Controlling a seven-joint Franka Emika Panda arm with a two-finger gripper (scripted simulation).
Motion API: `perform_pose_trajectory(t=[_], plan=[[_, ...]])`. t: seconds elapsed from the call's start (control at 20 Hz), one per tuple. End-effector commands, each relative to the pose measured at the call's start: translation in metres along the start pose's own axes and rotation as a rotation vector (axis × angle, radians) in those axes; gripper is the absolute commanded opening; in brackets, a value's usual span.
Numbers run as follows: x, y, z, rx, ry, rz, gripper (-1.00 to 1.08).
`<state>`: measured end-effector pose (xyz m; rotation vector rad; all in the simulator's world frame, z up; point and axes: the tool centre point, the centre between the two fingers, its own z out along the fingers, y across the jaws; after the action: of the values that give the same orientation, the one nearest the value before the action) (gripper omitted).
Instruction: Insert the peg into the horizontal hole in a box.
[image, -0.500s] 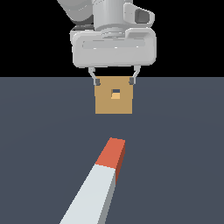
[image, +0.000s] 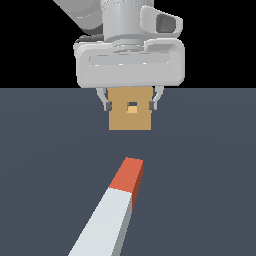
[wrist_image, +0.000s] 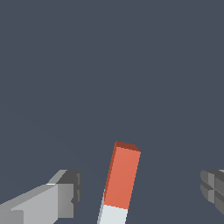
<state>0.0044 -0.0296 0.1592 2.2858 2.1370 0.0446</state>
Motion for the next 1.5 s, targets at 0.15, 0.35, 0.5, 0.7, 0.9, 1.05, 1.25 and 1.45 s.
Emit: perform_pose_trajectory(t=[0.15,0.35,0.5,0.7,0.9,1.05,1.25,1.45], plan=[[-0.075,-0.008,0.041,0.013,-0.01,0.105,1.0],[-0.124,-0.017,0.067,0.021,-0.015,0.173,1.0],[-0.145,-0.021,0.079,0.025,-0.016,0.204,1.0],[-0.158,-0.024,0.086,0.027,-0.017,0.222,1.0],[-0.157,-0.024,0.086,0.028,-0.017,0.221,1.0],[-0.157,-0.025,0.094,0.028,-0.017,0.221,1.0],[-0.158,-0.026,0.112,0.027,-0.016,0.223,1.0],[-0.158,-0.026,0.13,0.027,-0.016,0.223,1.0]])
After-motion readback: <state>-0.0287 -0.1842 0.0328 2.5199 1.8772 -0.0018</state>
